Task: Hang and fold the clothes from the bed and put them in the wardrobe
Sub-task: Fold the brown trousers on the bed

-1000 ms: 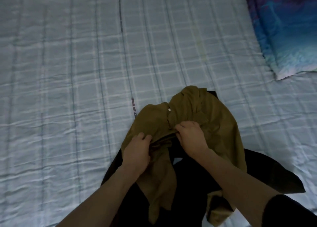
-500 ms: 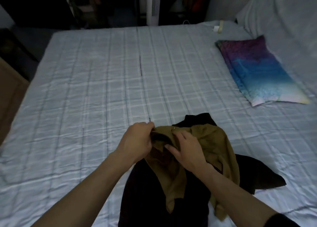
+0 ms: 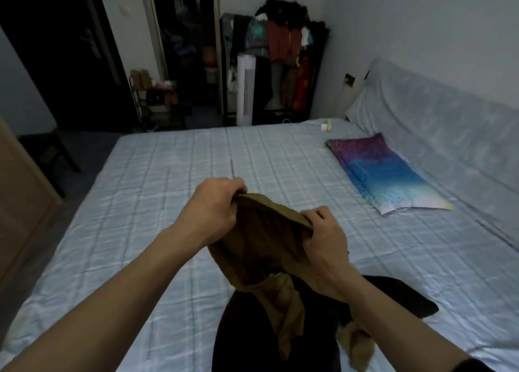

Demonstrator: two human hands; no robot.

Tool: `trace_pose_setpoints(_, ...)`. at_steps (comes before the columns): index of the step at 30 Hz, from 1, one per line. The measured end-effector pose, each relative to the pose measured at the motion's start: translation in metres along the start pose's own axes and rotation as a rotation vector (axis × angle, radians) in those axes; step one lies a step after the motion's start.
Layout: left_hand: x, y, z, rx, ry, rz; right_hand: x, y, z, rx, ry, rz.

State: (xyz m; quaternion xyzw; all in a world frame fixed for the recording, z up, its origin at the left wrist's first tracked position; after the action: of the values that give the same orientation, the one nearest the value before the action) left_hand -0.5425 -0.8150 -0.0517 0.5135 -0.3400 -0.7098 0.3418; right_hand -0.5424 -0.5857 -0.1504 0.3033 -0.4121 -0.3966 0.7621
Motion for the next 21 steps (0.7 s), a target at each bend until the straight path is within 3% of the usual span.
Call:
trace_pose_setpoints(4, -0.032, 0.043, -0.031, -0.111, -0.083, 0.081, 0.019, 0.066, -0.003, -0.093, 0.105, -0.023)
trace_pose_setpoints(10, -0.072, 0.065, -0.092, -0.168, -0.128, 0.41, 0.051, 0.14, -0.029, -0.132, 0.266, -0.12)
trace_pose_setpoints(21, -0.081, 0.093, -0.205, -0.168, -0.058, 0.652, 0.115, 0.177, -0.085, -0.003, 0.404, 0.013)
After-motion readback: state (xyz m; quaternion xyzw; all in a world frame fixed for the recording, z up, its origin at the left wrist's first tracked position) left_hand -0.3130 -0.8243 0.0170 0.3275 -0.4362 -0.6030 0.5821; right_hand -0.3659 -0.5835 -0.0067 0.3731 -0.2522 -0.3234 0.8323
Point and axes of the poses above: each hand's wrist, its own z-axis towards the middle knuckle, its own y-axis out of the back of the hand, x = y × z, the point moved 8 cm from there along z, towards the middle knuckle, and after that the axes turned 11 degrees about y, right-handed, at the moved point
